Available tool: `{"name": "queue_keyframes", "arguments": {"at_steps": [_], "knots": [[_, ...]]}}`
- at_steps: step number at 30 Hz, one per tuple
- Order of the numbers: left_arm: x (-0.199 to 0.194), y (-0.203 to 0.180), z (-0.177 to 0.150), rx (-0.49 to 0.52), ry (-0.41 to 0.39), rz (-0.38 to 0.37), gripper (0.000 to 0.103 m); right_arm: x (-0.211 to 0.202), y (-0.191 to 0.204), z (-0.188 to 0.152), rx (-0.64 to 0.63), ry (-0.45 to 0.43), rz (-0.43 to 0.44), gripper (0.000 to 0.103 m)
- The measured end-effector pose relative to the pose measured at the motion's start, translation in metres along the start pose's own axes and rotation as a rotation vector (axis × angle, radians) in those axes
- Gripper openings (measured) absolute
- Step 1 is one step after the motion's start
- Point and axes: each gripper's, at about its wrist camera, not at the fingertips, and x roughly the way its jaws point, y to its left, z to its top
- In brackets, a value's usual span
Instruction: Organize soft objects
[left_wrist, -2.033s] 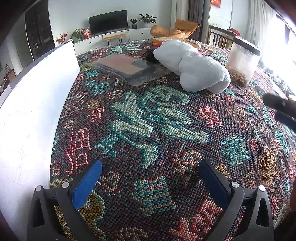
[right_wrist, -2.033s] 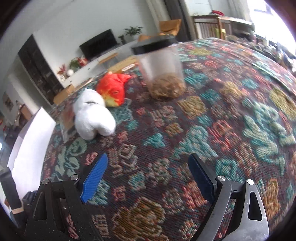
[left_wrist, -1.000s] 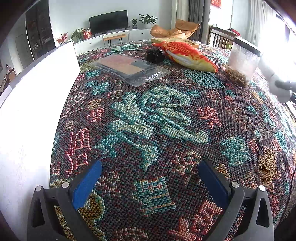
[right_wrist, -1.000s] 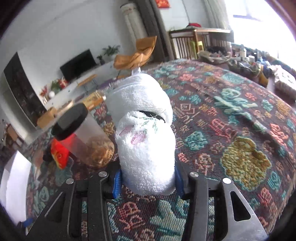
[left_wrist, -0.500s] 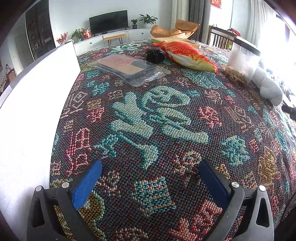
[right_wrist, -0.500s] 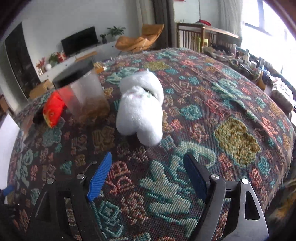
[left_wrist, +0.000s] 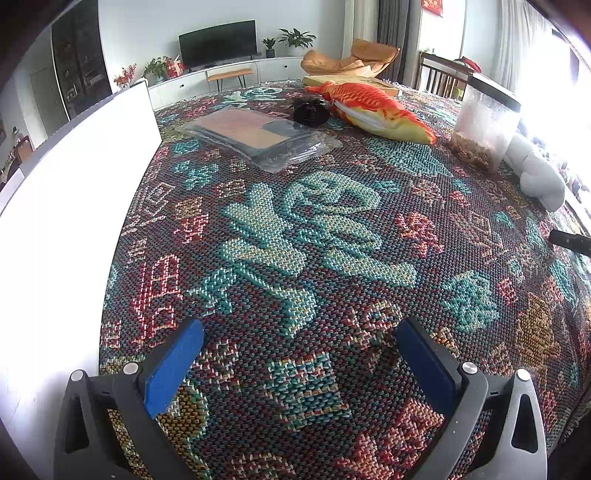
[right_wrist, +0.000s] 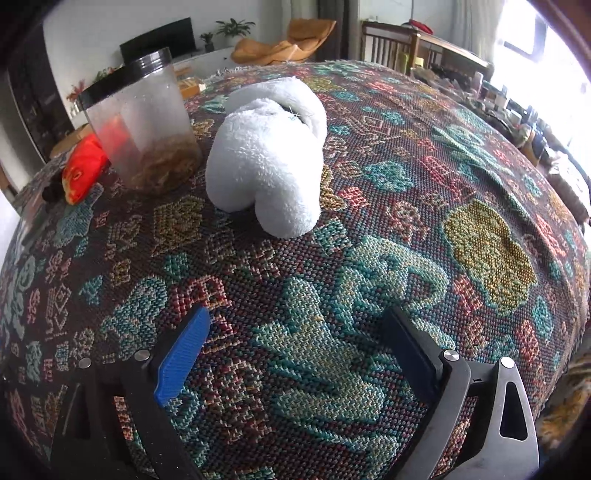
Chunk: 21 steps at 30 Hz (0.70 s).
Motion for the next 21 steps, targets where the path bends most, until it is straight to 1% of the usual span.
{"name": "queue_keyframes", "arguments": {"at_steps": [21], "knots": [[0.0001,0.0001,-0.0001,-0.001,-0.001,0.001,0.103,0.0001,-0.0002,0.0015,-0.005,-0.002,0.000,0.097]]}}
